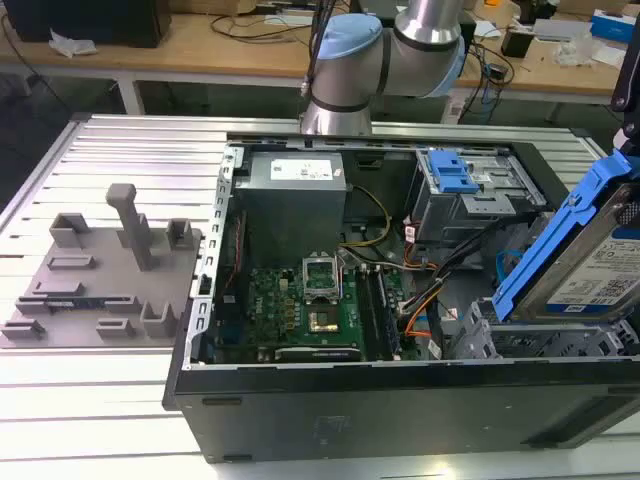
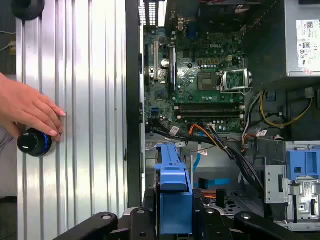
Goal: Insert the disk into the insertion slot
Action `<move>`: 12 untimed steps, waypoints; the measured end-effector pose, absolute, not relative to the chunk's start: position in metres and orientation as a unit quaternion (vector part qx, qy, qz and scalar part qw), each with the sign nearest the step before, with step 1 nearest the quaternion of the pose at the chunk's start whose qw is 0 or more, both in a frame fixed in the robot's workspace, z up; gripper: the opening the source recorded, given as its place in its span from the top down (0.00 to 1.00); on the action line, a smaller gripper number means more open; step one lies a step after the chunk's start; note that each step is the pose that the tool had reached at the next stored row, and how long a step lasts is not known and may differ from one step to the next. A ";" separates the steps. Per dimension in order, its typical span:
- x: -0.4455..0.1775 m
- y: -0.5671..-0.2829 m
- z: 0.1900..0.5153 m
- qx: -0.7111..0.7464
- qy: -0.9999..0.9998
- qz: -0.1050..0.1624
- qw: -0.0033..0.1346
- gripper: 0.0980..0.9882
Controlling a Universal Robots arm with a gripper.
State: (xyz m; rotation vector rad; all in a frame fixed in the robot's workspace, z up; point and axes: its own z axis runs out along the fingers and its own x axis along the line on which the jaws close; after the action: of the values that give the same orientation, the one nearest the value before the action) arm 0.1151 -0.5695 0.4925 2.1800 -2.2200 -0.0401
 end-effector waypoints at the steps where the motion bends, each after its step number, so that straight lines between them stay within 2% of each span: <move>1: 0.115 -0.570 0.492 0.701 -0.713 -0.013 0.015 0.70; 12: 0.115 -0.570 0.492 0.701 -0.713 -0.013 0.015 0.70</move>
State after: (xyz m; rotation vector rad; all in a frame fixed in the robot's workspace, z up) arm 0.1151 -0.5695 0.4925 2.1800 -2.2200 -0.0400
